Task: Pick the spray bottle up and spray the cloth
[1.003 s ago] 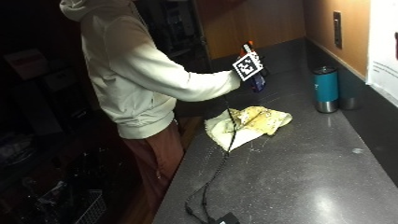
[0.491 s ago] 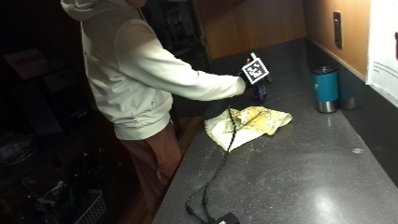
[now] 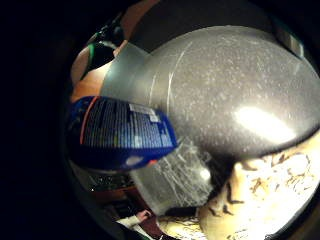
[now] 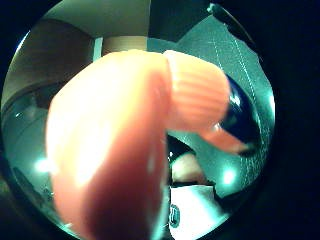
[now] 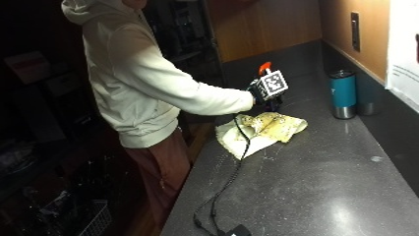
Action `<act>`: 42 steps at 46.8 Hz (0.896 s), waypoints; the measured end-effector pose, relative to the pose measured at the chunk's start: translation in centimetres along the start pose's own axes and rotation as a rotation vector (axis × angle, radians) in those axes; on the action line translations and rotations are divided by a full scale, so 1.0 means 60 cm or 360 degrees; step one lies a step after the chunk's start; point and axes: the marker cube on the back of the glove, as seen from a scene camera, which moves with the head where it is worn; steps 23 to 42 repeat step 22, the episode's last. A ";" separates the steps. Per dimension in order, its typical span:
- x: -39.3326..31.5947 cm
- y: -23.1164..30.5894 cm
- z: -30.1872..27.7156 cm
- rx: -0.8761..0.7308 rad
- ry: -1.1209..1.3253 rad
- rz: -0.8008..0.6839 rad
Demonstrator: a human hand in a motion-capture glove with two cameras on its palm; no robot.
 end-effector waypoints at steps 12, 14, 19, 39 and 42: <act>0.013 0.056 -0.011 -0.0209 0.0070 -0.0002; 0.009 0.061 -0.013 -0.0224 0.0043 -0.0005; 0.006 0.068 -0.025 -0.0215 0.0045 -0.0016; 0.001 0.072 -0.026 -0.0225 0.0033 -0.0024; 0.001 0.072 -0.026 -0.0225 0.0033 -0.0024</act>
